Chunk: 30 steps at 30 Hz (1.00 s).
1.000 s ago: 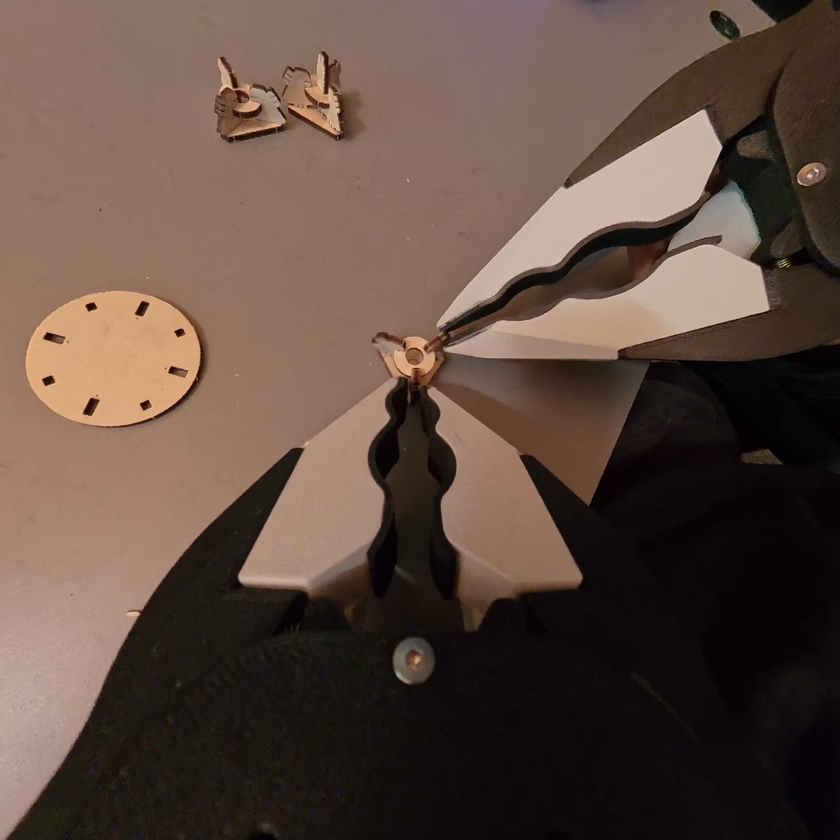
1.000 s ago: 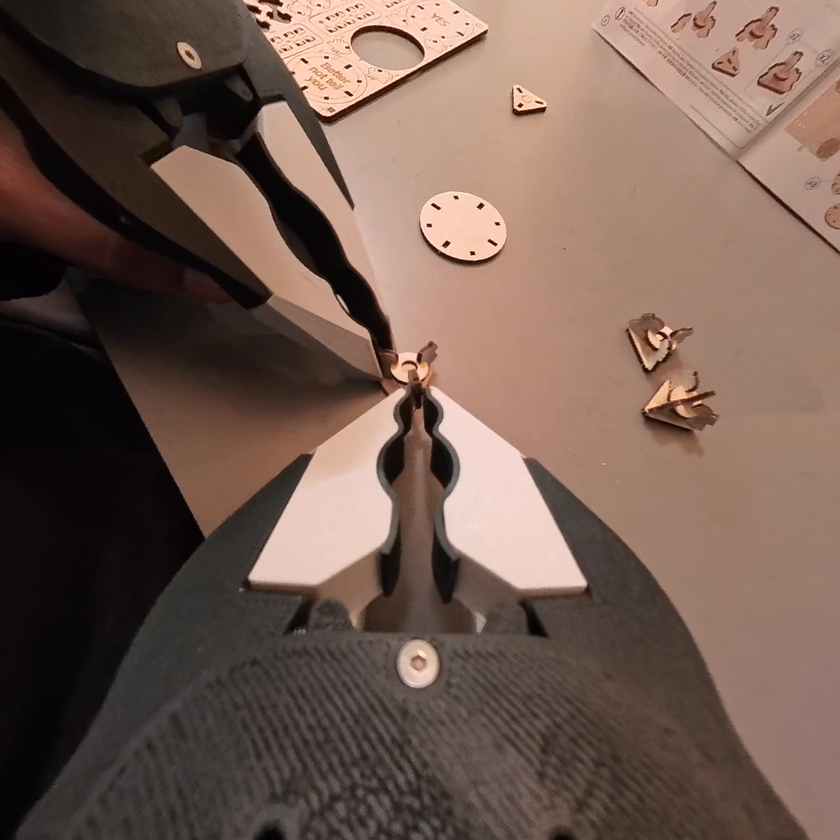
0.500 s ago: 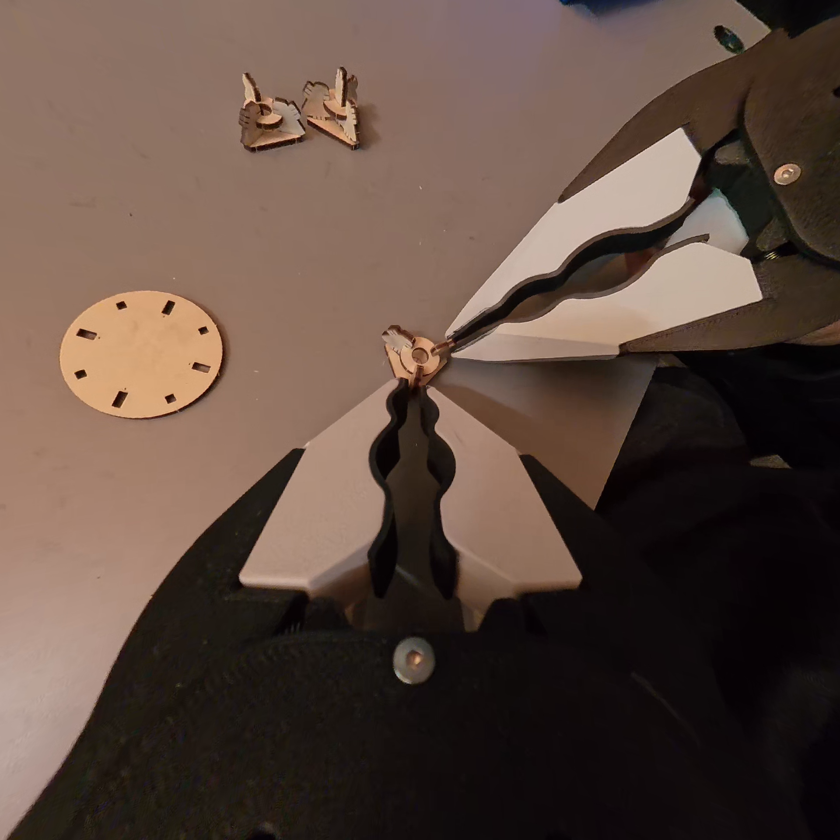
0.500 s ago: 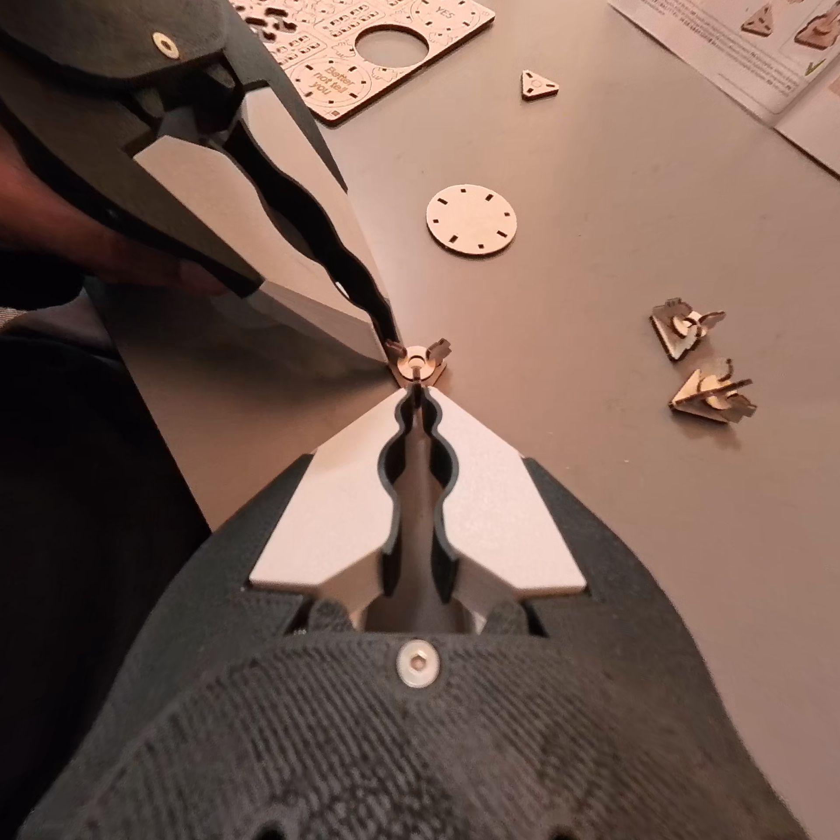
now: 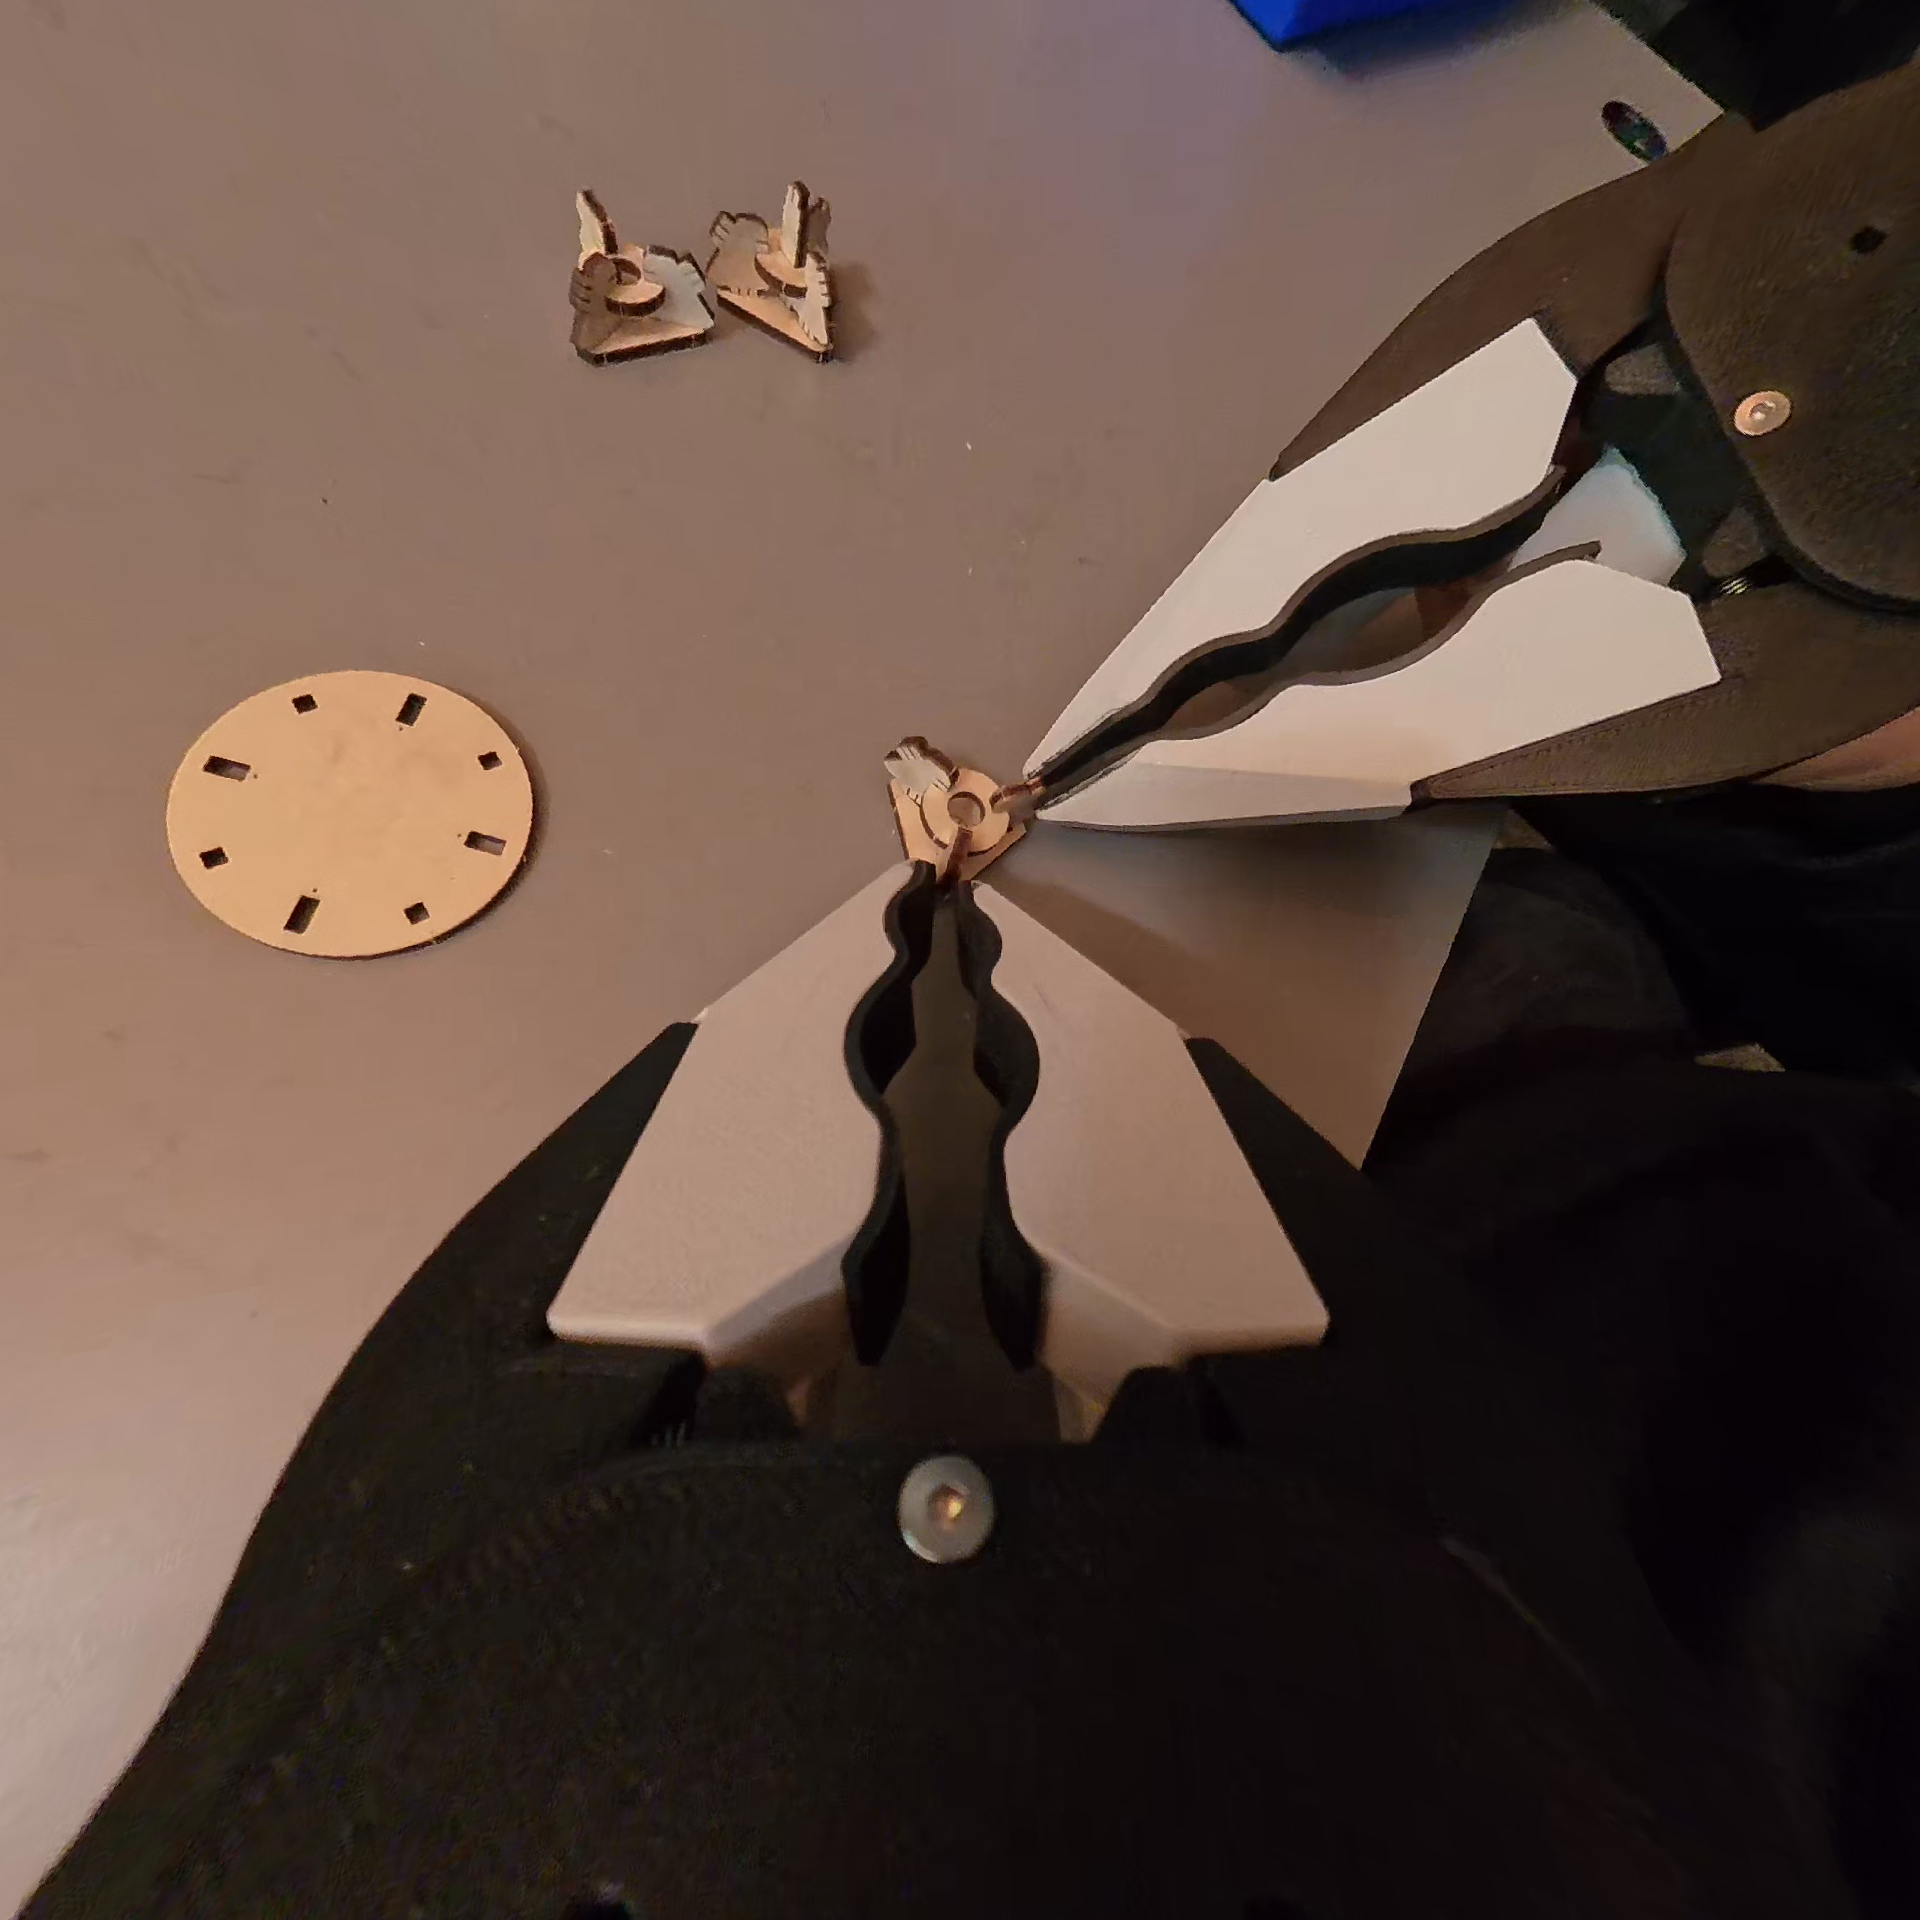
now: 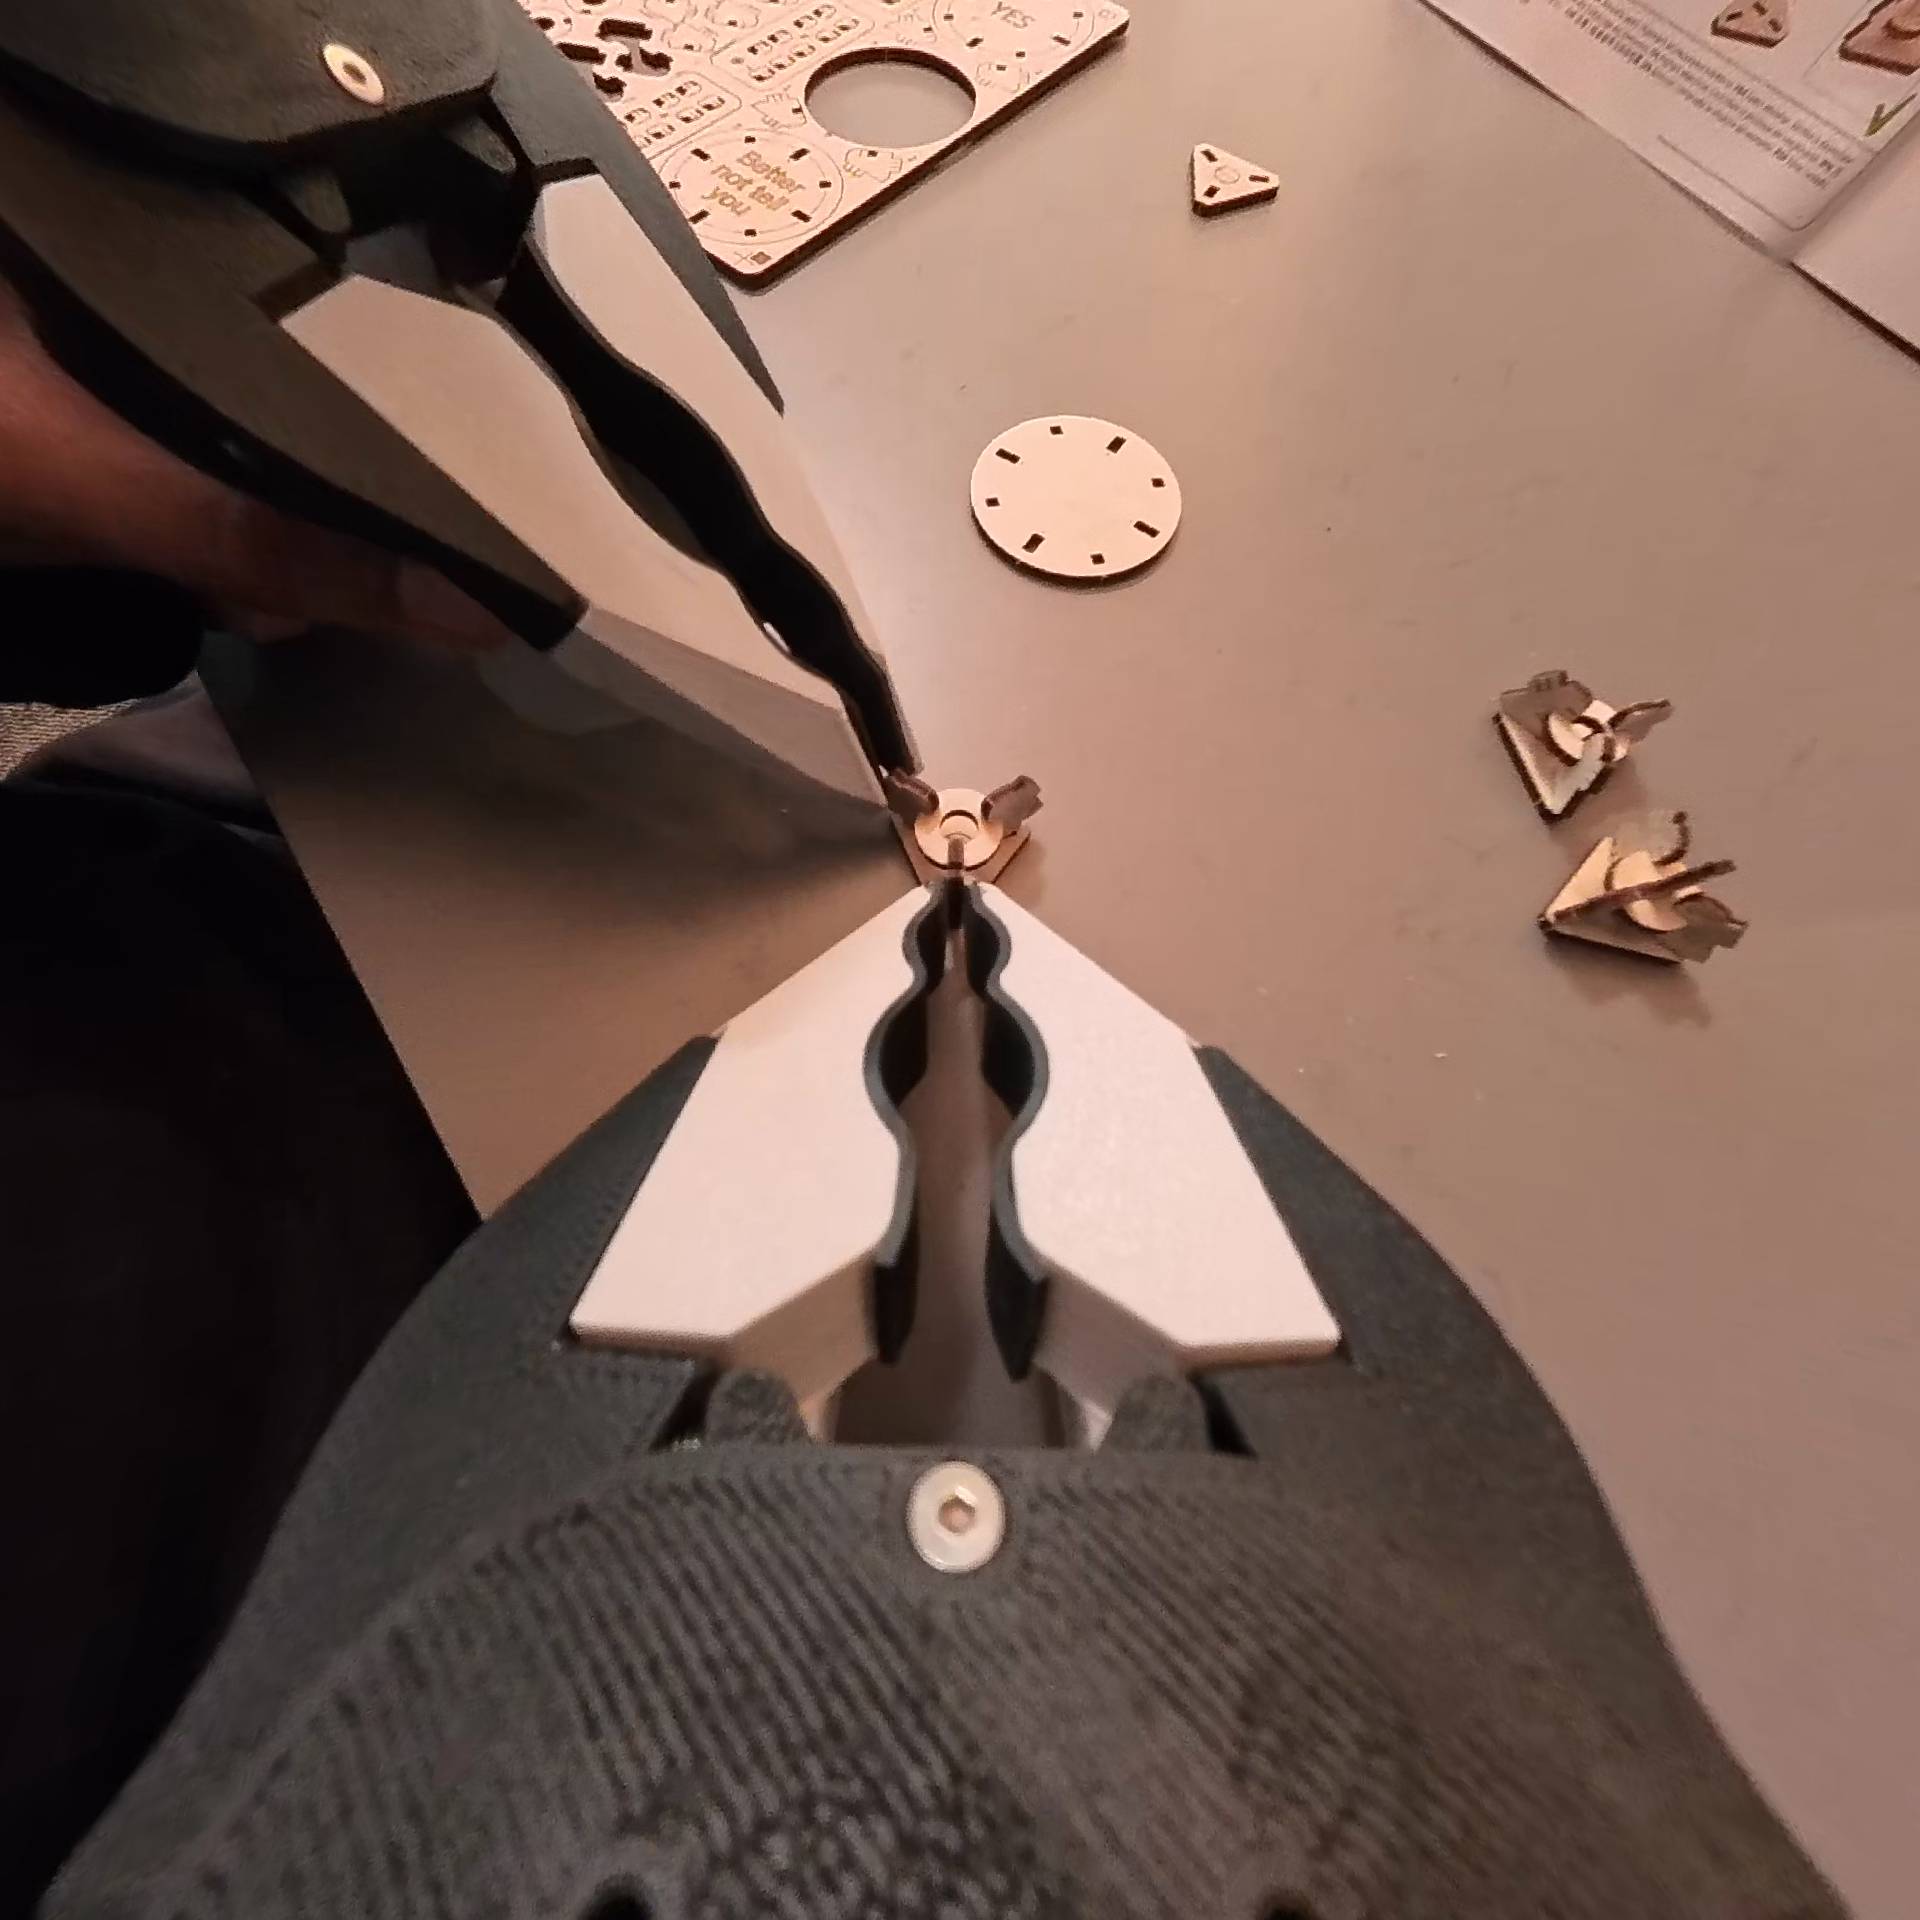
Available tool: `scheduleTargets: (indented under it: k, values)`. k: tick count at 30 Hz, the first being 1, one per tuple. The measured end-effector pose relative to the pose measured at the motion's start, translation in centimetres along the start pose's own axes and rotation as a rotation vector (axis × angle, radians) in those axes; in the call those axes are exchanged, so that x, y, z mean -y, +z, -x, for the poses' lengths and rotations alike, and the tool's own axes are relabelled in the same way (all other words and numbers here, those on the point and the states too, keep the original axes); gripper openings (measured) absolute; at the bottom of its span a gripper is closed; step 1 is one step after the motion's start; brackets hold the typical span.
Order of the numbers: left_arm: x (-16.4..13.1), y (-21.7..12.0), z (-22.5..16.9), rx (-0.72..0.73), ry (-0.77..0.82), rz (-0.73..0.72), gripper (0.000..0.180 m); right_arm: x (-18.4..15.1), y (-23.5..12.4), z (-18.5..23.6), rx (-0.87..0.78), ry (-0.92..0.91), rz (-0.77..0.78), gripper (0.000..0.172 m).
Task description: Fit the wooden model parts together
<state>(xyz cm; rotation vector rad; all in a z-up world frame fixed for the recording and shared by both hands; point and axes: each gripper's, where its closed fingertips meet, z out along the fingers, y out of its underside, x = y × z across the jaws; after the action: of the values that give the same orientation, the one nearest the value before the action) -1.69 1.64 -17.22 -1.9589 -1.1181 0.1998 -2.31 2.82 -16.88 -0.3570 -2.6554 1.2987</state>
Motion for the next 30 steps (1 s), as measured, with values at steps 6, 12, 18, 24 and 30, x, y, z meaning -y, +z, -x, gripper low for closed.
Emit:
scheduleTargets:
  k: [6, 12, 18, 24, 30]
  values:
    - [-0.14, 0.07, 0.01, -0.015, -0.005, 0.017, 0.002, 0.0, 0.02, 0.02, 0.013, 0.014, 0.006, 0.001]
    - [-0.2, 0.06, -0.02, -0.022, -0.008, 0.048, 0.001, -0.02, 0.11, -0.01, 0.031, 0.058, 0.015, 0.001]
    - [-0.24, 0.06, -0.01, -0.03, -0.02, 0.06, 0.001, -0.03, 0.14, 0.0, 0.045, 0.125, 0.032, 0.001]
    - [-0.18, 0.12, -0.08, -0.072, -0.06, 0.068, 0.001, 0.05, 0.27, -0.31, 0.043, 0.198, 0.032, 0.001]
    - [-0.09, 0.2, -0.04, -0.092, -0.071, 0.069, 0.002, 0.21, 0.47, -0.69, 0.054, 0.254, 0.041, 0.001]
